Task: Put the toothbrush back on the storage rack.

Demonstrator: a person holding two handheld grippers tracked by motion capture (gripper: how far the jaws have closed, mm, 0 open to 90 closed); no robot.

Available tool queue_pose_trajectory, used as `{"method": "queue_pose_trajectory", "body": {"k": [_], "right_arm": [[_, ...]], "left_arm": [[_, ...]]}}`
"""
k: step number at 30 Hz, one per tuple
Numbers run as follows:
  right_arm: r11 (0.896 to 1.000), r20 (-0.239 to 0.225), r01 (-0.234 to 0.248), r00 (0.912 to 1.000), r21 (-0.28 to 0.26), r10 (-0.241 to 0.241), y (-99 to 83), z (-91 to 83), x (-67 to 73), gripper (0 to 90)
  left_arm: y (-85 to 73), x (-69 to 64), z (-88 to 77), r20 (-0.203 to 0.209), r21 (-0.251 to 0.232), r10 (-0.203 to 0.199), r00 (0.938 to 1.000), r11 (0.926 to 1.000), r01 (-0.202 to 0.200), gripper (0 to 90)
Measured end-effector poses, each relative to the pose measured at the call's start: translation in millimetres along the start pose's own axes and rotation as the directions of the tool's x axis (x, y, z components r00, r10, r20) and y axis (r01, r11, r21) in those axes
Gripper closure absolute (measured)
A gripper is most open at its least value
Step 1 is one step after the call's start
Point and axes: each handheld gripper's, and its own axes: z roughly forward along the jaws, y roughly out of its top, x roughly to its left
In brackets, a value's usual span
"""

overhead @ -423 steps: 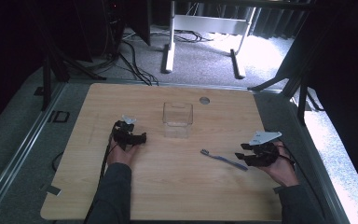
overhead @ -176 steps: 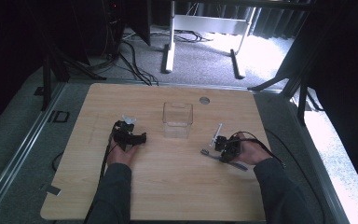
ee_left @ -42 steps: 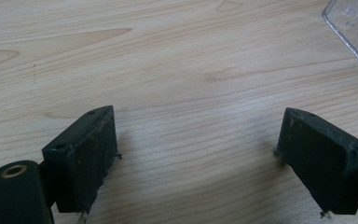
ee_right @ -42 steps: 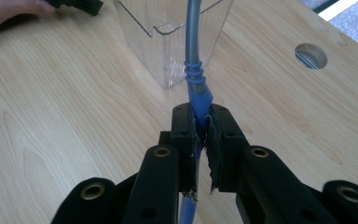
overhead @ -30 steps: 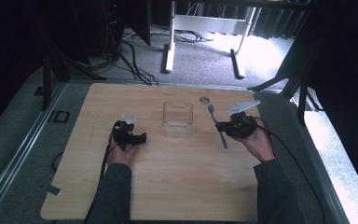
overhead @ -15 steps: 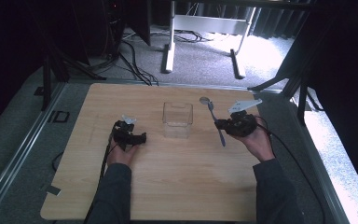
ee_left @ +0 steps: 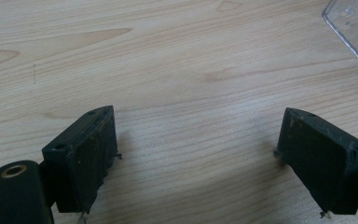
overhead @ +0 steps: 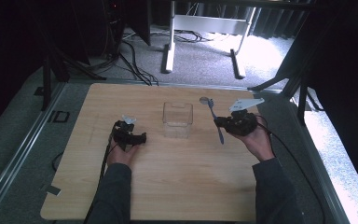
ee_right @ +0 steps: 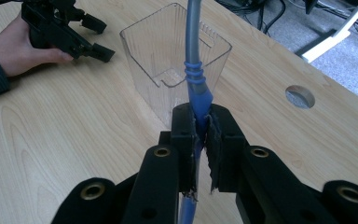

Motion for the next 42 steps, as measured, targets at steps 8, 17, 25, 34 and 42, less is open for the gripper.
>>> {"method": "queue_pose_trajectory", "body": {"k": [8, 17, 25, 34, 42], "right_arm": [[1.000, 0.006, 0.000, 1.0000, -0.028, 0.000, 2.1, -1.4, 0.8, 81.8], [0.997, -0.012, -0.023, 0.9997, -0.073, 0.022, 4.7, 1.1, 0.5, 81.8], [0.992, -0.027, -0.045, 0.9988, -0.115, 0.042, 7.0, 1.7, -0.4, 81.8], [0.986, -0.043, -0.066, 0.9973, -0.151, 0.060, 9.5, 2.9, -0.2, 81.8], [0.978, -0.063, -0.093, 0.9946, -0.189, 0.083, 12.6, 3.5, -1.6, 81.8]], "left_arm": [[0.0, 0.0, 0.0, 0.000, 0.000, 0.000, 1.0000, 1.0000, 0.000, 12.3], [0.0, 0.0, 0.0, 0.000, 0.000, -0.001, 1.0000, 1.0000, 0.001, 12.3], [0.0, -0.1, 0.0, 0.000, 0.000, -0.001, 1.0000, 1.0000, 0.001, 12.3], [0.0, -0.2, 0.1, -0.001, -0.002, -0.002, 1.0000, 1.0000, 0.002, 12.3], [0.0, -0.1, 0.1, 0.000, -0.001, -0.002, 1.0000, 1.0000, 0.002, 12.3]]}}
